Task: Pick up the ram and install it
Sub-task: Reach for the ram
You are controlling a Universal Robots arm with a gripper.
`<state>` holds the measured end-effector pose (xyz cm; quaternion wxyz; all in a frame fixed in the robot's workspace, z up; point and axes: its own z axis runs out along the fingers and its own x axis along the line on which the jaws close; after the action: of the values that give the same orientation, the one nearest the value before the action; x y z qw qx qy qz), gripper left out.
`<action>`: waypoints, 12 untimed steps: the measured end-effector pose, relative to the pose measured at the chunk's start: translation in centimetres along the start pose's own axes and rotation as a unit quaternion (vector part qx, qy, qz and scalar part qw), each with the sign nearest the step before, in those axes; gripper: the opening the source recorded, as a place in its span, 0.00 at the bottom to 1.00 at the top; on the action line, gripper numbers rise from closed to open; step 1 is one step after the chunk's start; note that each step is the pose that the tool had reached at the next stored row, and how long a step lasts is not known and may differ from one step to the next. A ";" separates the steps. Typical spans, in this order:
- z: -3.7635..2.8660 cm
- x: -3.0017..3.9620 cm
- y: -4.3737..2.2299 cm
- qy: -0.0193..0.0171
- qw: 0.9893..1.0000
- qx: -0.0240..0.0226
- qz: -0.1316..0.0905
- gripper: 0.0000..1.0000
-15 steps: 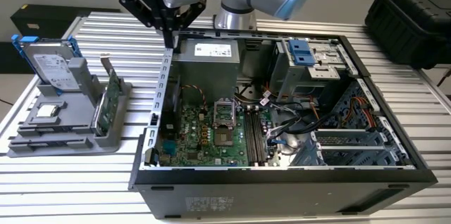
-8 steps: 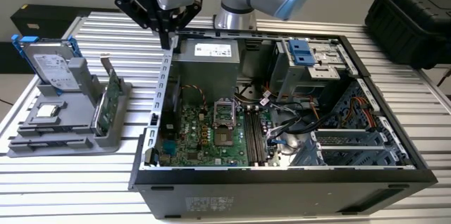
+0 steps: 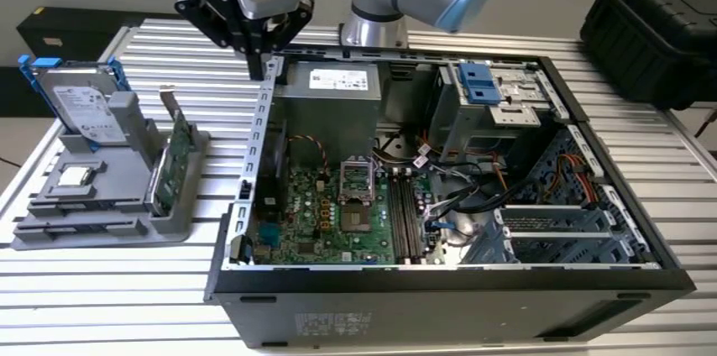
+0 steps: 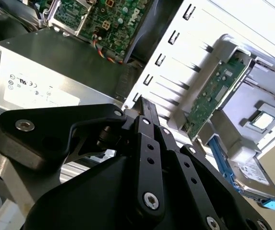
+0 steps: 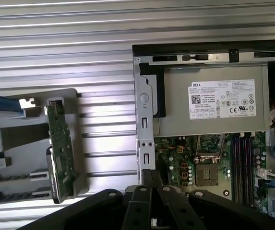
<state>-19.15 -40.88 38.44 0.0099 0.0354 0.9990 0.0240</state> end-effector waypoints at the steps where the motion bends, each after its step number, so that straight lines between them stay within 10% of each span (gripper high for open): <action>1: 0.03 0.09 -0.02 0.000 1.000 0.000 0.000 0.00; 12: 0.39 1.12 -0.20 0.000 1.000 0.000 0.000 0.00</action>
<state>-20.27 -40.98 38.02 0.0098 0.0354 0.9990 0.0239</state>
